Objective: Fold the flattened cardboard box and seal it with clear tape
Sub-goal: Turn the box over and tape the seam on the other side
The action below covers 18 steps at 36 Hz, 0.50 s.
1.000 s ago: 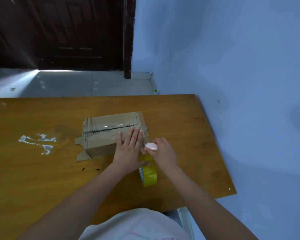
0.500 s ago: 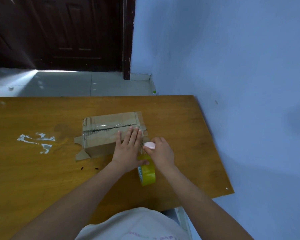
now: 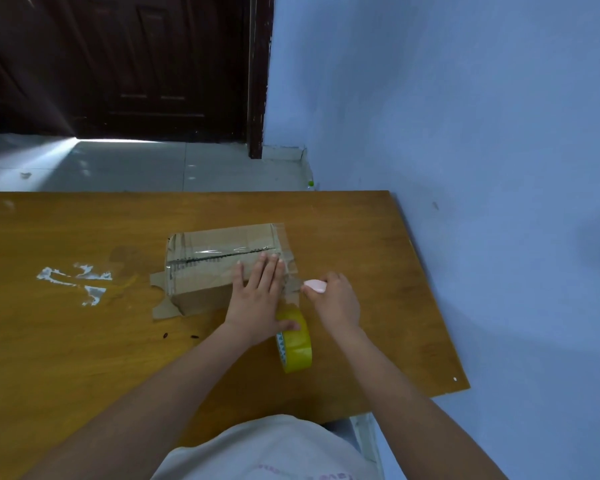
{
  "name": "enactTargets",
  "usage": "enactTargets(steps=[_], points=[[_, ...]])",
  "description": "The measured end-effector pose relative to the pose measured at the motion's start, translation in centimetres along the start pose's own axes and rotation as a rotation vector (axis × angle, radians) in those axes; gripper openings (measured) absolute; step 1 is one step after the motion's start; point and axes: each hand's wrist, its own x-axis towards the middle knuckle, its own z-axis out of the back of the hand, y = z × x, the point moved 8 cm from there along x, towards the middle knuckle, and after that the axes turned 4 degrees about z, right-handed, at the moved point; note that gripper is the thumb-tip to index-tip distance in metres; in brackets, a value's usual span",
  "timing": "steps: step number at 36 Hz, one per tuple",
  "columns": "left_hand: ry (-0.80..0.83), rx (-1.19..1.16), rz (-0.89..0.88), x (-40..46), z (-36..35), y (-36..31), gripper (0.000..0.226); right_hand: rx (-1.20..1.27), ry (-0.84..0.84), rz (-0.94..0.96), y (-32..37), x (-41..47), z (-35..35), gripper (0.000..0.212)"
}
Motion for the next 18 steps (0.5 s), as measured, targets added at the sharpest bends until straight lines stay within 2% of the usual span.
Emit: enactTargets(steps=[3, 8, 13, 18], points=[[0.003, -0.002, -0.001, 0.0, 0.1, 0.0, 0.12, 0.017, -0.014, -0.096, -2.6, 0.7, 0.5, 0.042], [0.007, -0.002, -0.002, 0.0, 0.0, 0.0, 0.118, -0.025, 0.078, -0.227, -7.5, 0.9, -1.5, 0.044], [0.01, -0.004, -0.004, 0.0, 0.0, 0.0, 0.119, -0.165, 0.184, -0.226, -9.7, -0.2, -3.9, 0.045], [0.009, 0.003, -0.002, 0.1, 0.0, -0.1, 0.119, -0.261, 0.189, -0.169, -10.1, -0.9, -4.6, 0.043]])
